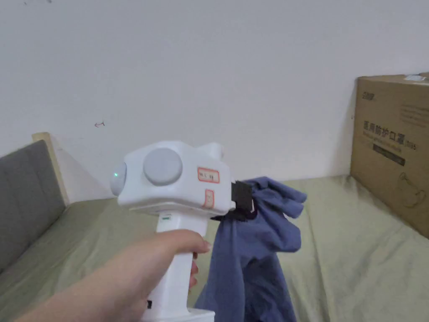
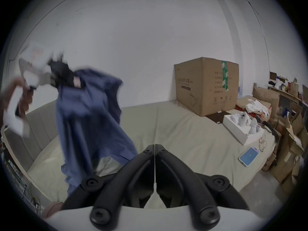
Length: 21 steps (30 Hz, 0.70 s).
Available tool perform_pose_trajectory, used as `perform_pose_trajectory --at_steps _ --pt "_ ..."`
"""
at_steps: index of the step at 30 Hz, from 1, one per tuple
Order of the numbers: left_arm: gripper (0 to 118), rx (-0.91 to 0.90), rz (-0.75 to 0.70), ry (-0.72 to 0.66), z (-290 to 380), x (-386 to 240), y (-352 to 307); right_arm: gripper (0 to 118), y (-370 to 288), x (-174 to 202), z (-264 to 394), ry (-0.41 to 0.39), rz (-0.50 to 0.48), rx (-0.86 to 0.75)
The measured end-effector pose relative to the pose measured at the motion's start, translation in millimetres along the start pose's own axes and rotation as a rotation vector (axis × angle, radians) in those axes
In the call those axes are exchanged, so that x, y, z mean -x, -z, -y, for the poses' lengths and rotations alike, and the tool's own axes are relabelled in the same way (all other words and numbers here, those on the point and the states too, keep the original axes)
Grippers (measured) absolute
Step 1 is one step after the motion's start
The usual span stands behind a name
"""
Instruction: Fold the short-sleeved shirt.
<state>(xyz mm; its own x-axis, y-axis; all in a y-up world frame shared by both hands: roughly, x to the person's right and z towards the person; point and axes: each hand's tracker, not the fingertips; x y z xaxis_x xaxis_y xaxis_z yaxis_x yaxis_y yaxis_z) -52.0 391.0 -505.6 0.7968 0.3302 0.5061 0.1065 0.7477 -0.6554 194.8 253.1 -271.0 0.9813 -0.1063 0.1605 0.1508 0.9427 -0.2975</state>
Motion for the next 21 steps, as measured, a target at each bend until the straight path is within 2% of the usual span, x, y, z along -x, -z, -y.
perform_pose_trajectory --at_steps 3,5,6,7,8,9,11,16,17,21 --pt "3 0.237 0.050 -0.174 71.4 24.2 94.7 0 6.7 -7.5 10.6 0.025 0.021 0.046" --pt "5 0.411 0.017 -0.313 125.3 45.7 147.6 0 10.8 -9.9 18.1 0.037 0.017 0.076" --pt "14 0.470 0.013 -0.400 153.2 59.3 169.5 0 12.0 -10.8 21.4 0.039 0.013 0.092" --pt "37 0.516 -0.004 -0.500 180.5 71.3 194.8 0 12.9 -11.6 24.7 0.038 0.010 0.105" --pt "77 0.538 -0.032 -0.579 199.1 83.0 193.5 0 12.7 -11.3 27.7 0.034 0.007 0.117" --pt "82 0.546 -0.071 -0.651 212.6 92.7 197.2 0 12.5 -11.4 30.4 0.029 0.004 0.126" --pt "84 0.456 0.026 -0.763 232.2 100.7 189.1 0 11.8 -12.0 34.1 0.019 -0.004 0.139" --pt "99 0.448 0.041 -0.696 193.7 93.7 160.5 0 14.1 -6.9 35.4 -0.006 -0.018 0.153" --pt "99 0.424 0.047 -0.670 182.7 92.8 149.1 0 14.1 -5.9 33.2 -0.006 -0.020 0.151" --pt "99 0.211 -0.024 -0.460 132.4 85.6 67.4 0 9.5 -4.7 15.3 -0.008 -0.030 0.091"
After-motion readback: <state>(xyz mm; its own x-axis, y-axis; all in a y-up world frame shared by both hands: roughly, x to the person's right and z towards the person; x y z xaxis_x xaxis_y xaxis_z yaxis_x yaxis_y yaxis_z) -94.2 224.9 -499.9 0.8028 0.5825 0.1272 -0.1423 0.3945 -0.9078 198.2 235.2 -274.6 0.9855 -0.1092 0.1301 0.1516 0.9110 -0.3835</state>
